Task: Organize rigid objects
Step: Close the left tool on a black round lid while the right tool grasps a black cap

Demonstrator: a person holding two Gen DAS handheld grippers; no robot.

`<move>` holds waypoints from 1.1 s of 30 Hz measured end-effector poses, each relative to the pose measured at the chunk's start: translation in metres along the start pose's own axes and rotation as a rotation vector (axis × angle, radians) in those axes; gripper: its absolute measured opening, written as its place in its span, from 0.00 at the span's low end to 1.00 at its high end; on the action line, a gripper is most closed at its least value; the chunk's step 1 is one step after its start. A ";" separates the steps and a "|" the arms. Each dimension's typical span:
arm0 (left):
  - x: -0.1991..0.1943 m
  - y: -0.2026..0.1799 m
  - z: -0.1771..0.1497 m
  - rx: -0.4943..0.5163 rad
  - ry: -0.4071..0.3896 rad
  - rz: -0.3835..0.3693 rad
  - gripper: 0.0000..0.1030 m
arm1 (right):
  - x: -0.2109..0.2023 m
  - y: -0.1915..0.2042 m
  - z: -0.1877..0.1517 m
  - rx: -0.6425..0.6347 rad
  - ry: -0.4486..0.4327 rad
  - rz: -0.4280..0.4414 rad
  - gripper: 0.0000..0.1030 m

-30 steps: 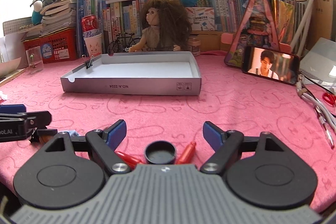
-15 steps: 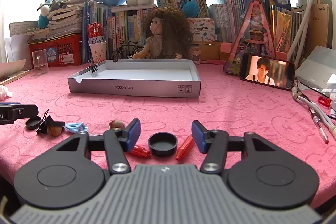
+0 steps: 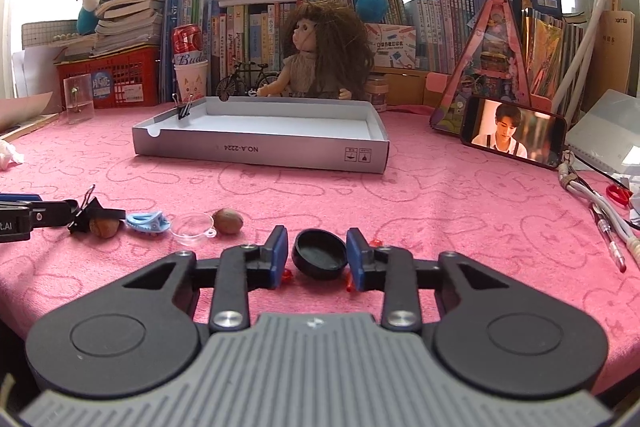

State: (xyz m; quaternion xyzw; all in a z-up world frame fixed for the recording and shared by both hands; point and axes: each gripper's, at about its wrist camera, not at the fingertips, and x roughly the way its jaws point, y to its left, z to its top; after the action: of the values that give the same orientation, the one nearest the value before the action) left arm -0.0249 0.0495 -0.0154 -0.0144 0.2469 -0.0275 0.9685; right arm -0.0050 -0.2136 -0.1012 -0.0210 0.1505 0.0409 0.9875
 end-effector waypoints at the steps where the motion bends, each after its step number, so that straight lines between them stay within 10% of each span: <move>1: 0.001 0.000 0.000 -0.003 0.002 0.001 0.40 | 0.001 -0.001 0.000 0.005 0.004 -0.003 0.36; 33: 0.014 -0.009 0.001 0.026 -0.016 0.019 0.29 | 0.007 0.001 -0.002 -0.006 0.027 -0.003 0.44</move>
State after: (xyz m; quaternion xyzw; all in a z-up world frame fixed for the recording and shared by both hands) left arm -0.0128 0.0399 -0.0208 0.0002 0.2390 -0.0214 0.9708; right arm 0.0005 -0.2125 -0.1055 -0.0246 0.1636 0.0397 0.9854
